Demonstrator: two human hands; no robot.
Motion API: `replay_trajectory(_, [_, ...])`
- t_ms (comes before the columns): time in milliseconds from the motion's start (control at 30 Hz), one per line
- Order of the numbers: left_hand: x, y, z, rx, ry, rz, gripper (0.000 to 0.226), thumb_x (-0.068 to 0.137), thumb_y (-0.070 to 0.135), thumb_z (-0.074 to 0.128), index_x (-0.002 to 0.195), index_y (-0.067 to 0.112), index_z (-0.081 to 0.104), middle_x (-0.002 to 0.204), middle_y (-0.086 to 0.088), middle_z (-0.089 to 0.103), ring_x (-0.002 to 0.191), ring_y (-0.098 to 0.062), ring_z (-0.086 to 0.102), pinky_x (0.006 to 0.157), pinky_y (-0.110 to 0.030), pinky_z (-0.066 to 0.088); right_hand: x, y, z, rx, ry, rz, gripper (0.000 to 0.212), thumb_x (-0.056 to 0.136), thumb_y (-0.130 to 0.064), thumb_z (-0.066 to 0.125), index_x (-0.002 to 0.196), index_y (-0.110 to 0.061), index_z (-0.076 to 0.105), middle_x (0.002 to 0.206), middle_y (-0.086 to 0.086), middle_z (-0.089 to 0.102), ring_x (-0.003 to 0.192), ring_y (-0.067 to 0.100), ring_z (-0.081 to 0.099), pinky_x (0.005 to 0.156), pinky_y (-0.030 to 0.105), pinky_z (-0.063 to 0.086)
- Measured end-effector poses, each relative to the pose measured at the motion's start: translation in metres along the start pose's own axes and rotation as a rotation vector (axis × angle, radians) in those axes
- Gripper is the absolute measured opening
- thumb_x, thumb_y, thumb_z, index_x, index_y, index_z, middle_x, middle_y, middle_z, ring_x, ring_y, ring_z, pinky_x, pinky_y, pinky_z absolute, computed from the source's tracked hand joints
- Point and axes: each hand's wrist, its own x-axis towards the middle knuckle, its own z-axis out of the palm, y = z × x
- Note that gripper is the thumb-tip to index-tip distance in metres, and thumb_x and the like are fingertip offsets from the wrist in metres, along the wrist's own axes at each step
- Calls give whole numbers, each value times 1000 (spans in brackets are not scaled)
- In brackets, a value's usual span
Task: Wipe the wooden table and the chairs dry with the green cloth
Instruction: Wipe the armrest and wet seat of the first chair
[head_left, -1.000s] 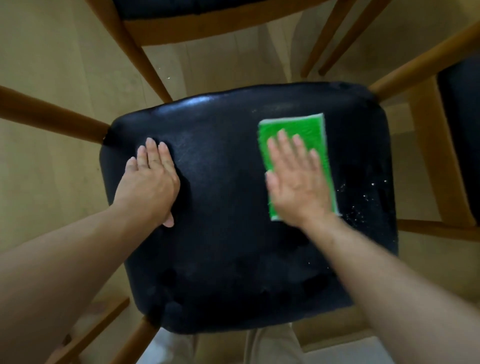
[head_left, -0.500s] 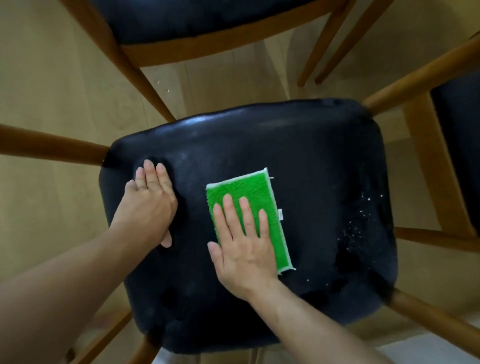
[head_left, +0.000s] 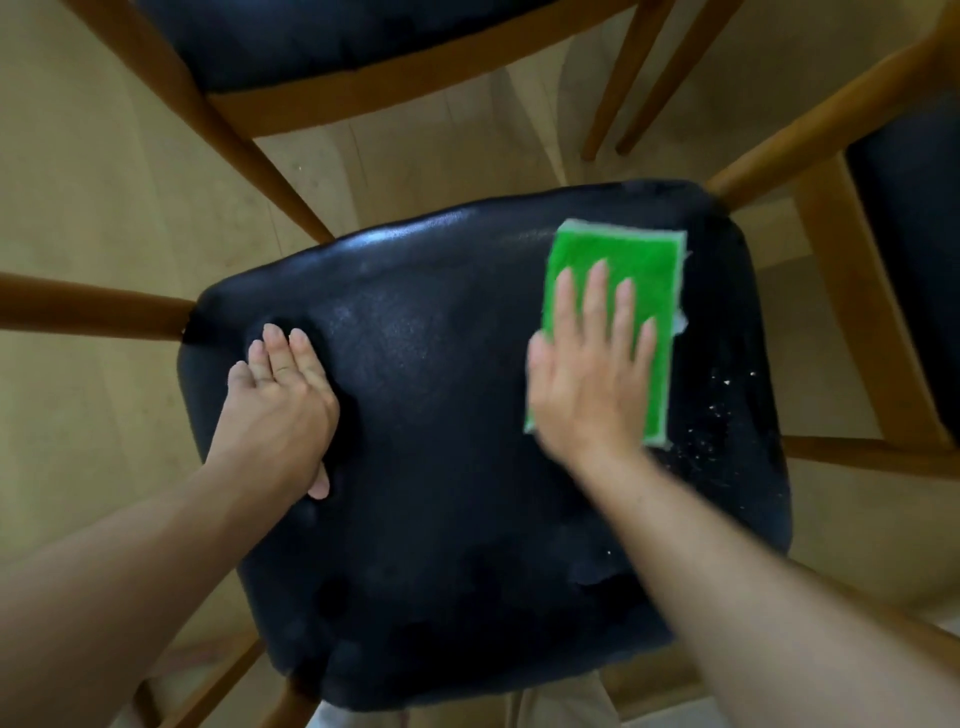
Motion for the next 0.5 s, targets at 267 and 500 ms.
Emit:
replay_trajectory(267, [6,1,9,10,33,-29,149,54,70,74,138,-19,-12,147,-42,6,139,-43,21,110,-44,27,-75,16,17,-46,-151,-567,56,92,-42,36,147,-33,35,156,-3,31,141,25,32,113,48,24])
replay_trajectory(500, [14,2,18,-16,32,-55,160,46,74,75,119,-21,-32,147,-41,5,139,-42,22,109,-46,28,-9,97,-7,10,-63,-126,60,93,-42,25,152,-32,18,161,-2,8,148,27,11,116,50,10])
